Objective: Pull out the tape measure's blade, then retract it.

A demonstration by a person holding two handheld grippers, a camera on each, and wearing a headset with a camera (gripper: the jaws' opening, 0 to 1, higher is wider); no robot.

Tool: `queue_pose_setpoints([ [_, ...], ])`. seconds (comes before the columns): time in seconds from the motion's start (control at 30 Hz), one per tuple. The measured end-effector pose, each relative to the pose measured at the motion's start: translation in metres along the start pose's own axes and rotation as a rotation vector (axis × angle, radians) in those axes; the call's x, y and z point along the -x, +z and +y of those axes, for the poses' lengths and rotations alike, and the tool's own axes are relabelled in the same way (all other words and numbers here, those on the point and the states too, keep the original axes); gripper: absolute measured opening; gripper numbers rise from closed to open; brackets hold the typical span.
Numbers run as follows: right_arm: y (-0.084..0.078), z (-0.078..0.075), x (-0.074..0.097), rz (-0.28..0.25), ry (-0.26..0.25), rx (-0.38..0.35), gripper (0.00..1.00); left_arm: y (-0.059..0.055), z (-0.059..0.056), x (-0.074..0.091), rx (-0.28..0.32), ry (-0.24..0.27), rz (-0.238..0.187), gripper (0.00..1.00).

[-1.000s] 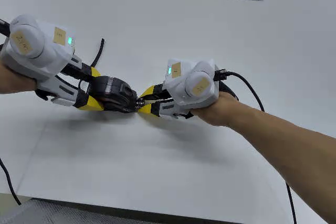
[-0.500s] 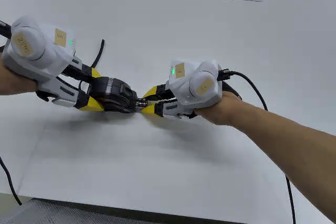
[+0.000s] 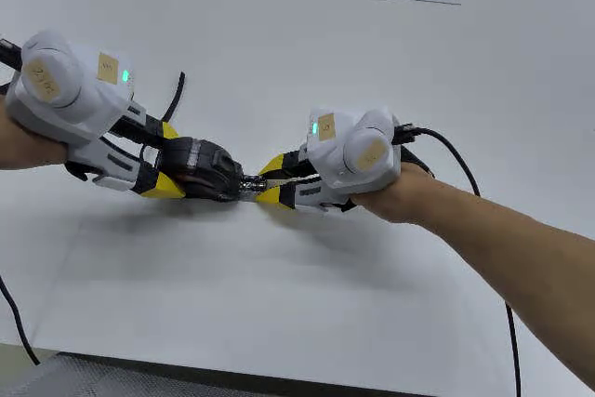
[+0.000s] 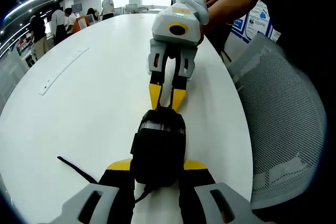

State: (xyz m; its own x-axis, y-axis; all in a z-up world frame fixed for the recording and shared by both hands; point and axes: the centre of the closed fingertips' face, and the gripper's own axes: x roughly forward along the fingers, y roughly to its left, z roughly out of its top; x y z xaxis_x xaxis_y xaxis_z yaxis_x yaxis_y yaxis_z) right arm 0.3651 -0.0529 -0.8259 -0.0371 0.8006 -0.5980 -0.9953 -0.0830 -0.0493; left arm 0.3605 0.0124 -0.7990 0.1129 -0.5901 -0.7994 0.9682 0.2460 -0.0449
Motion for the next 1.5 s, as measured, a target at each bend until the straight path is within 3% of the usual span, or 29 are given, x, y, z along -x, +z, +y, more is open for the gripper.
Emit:
queue_pose_setpoints([
  [1.5,-0.01,0.002,0.02,0.002,-0.004,0.019,0.1,-0.002,-0.002,0.0,-0.001,-0.006,-0.004,0.29],
])
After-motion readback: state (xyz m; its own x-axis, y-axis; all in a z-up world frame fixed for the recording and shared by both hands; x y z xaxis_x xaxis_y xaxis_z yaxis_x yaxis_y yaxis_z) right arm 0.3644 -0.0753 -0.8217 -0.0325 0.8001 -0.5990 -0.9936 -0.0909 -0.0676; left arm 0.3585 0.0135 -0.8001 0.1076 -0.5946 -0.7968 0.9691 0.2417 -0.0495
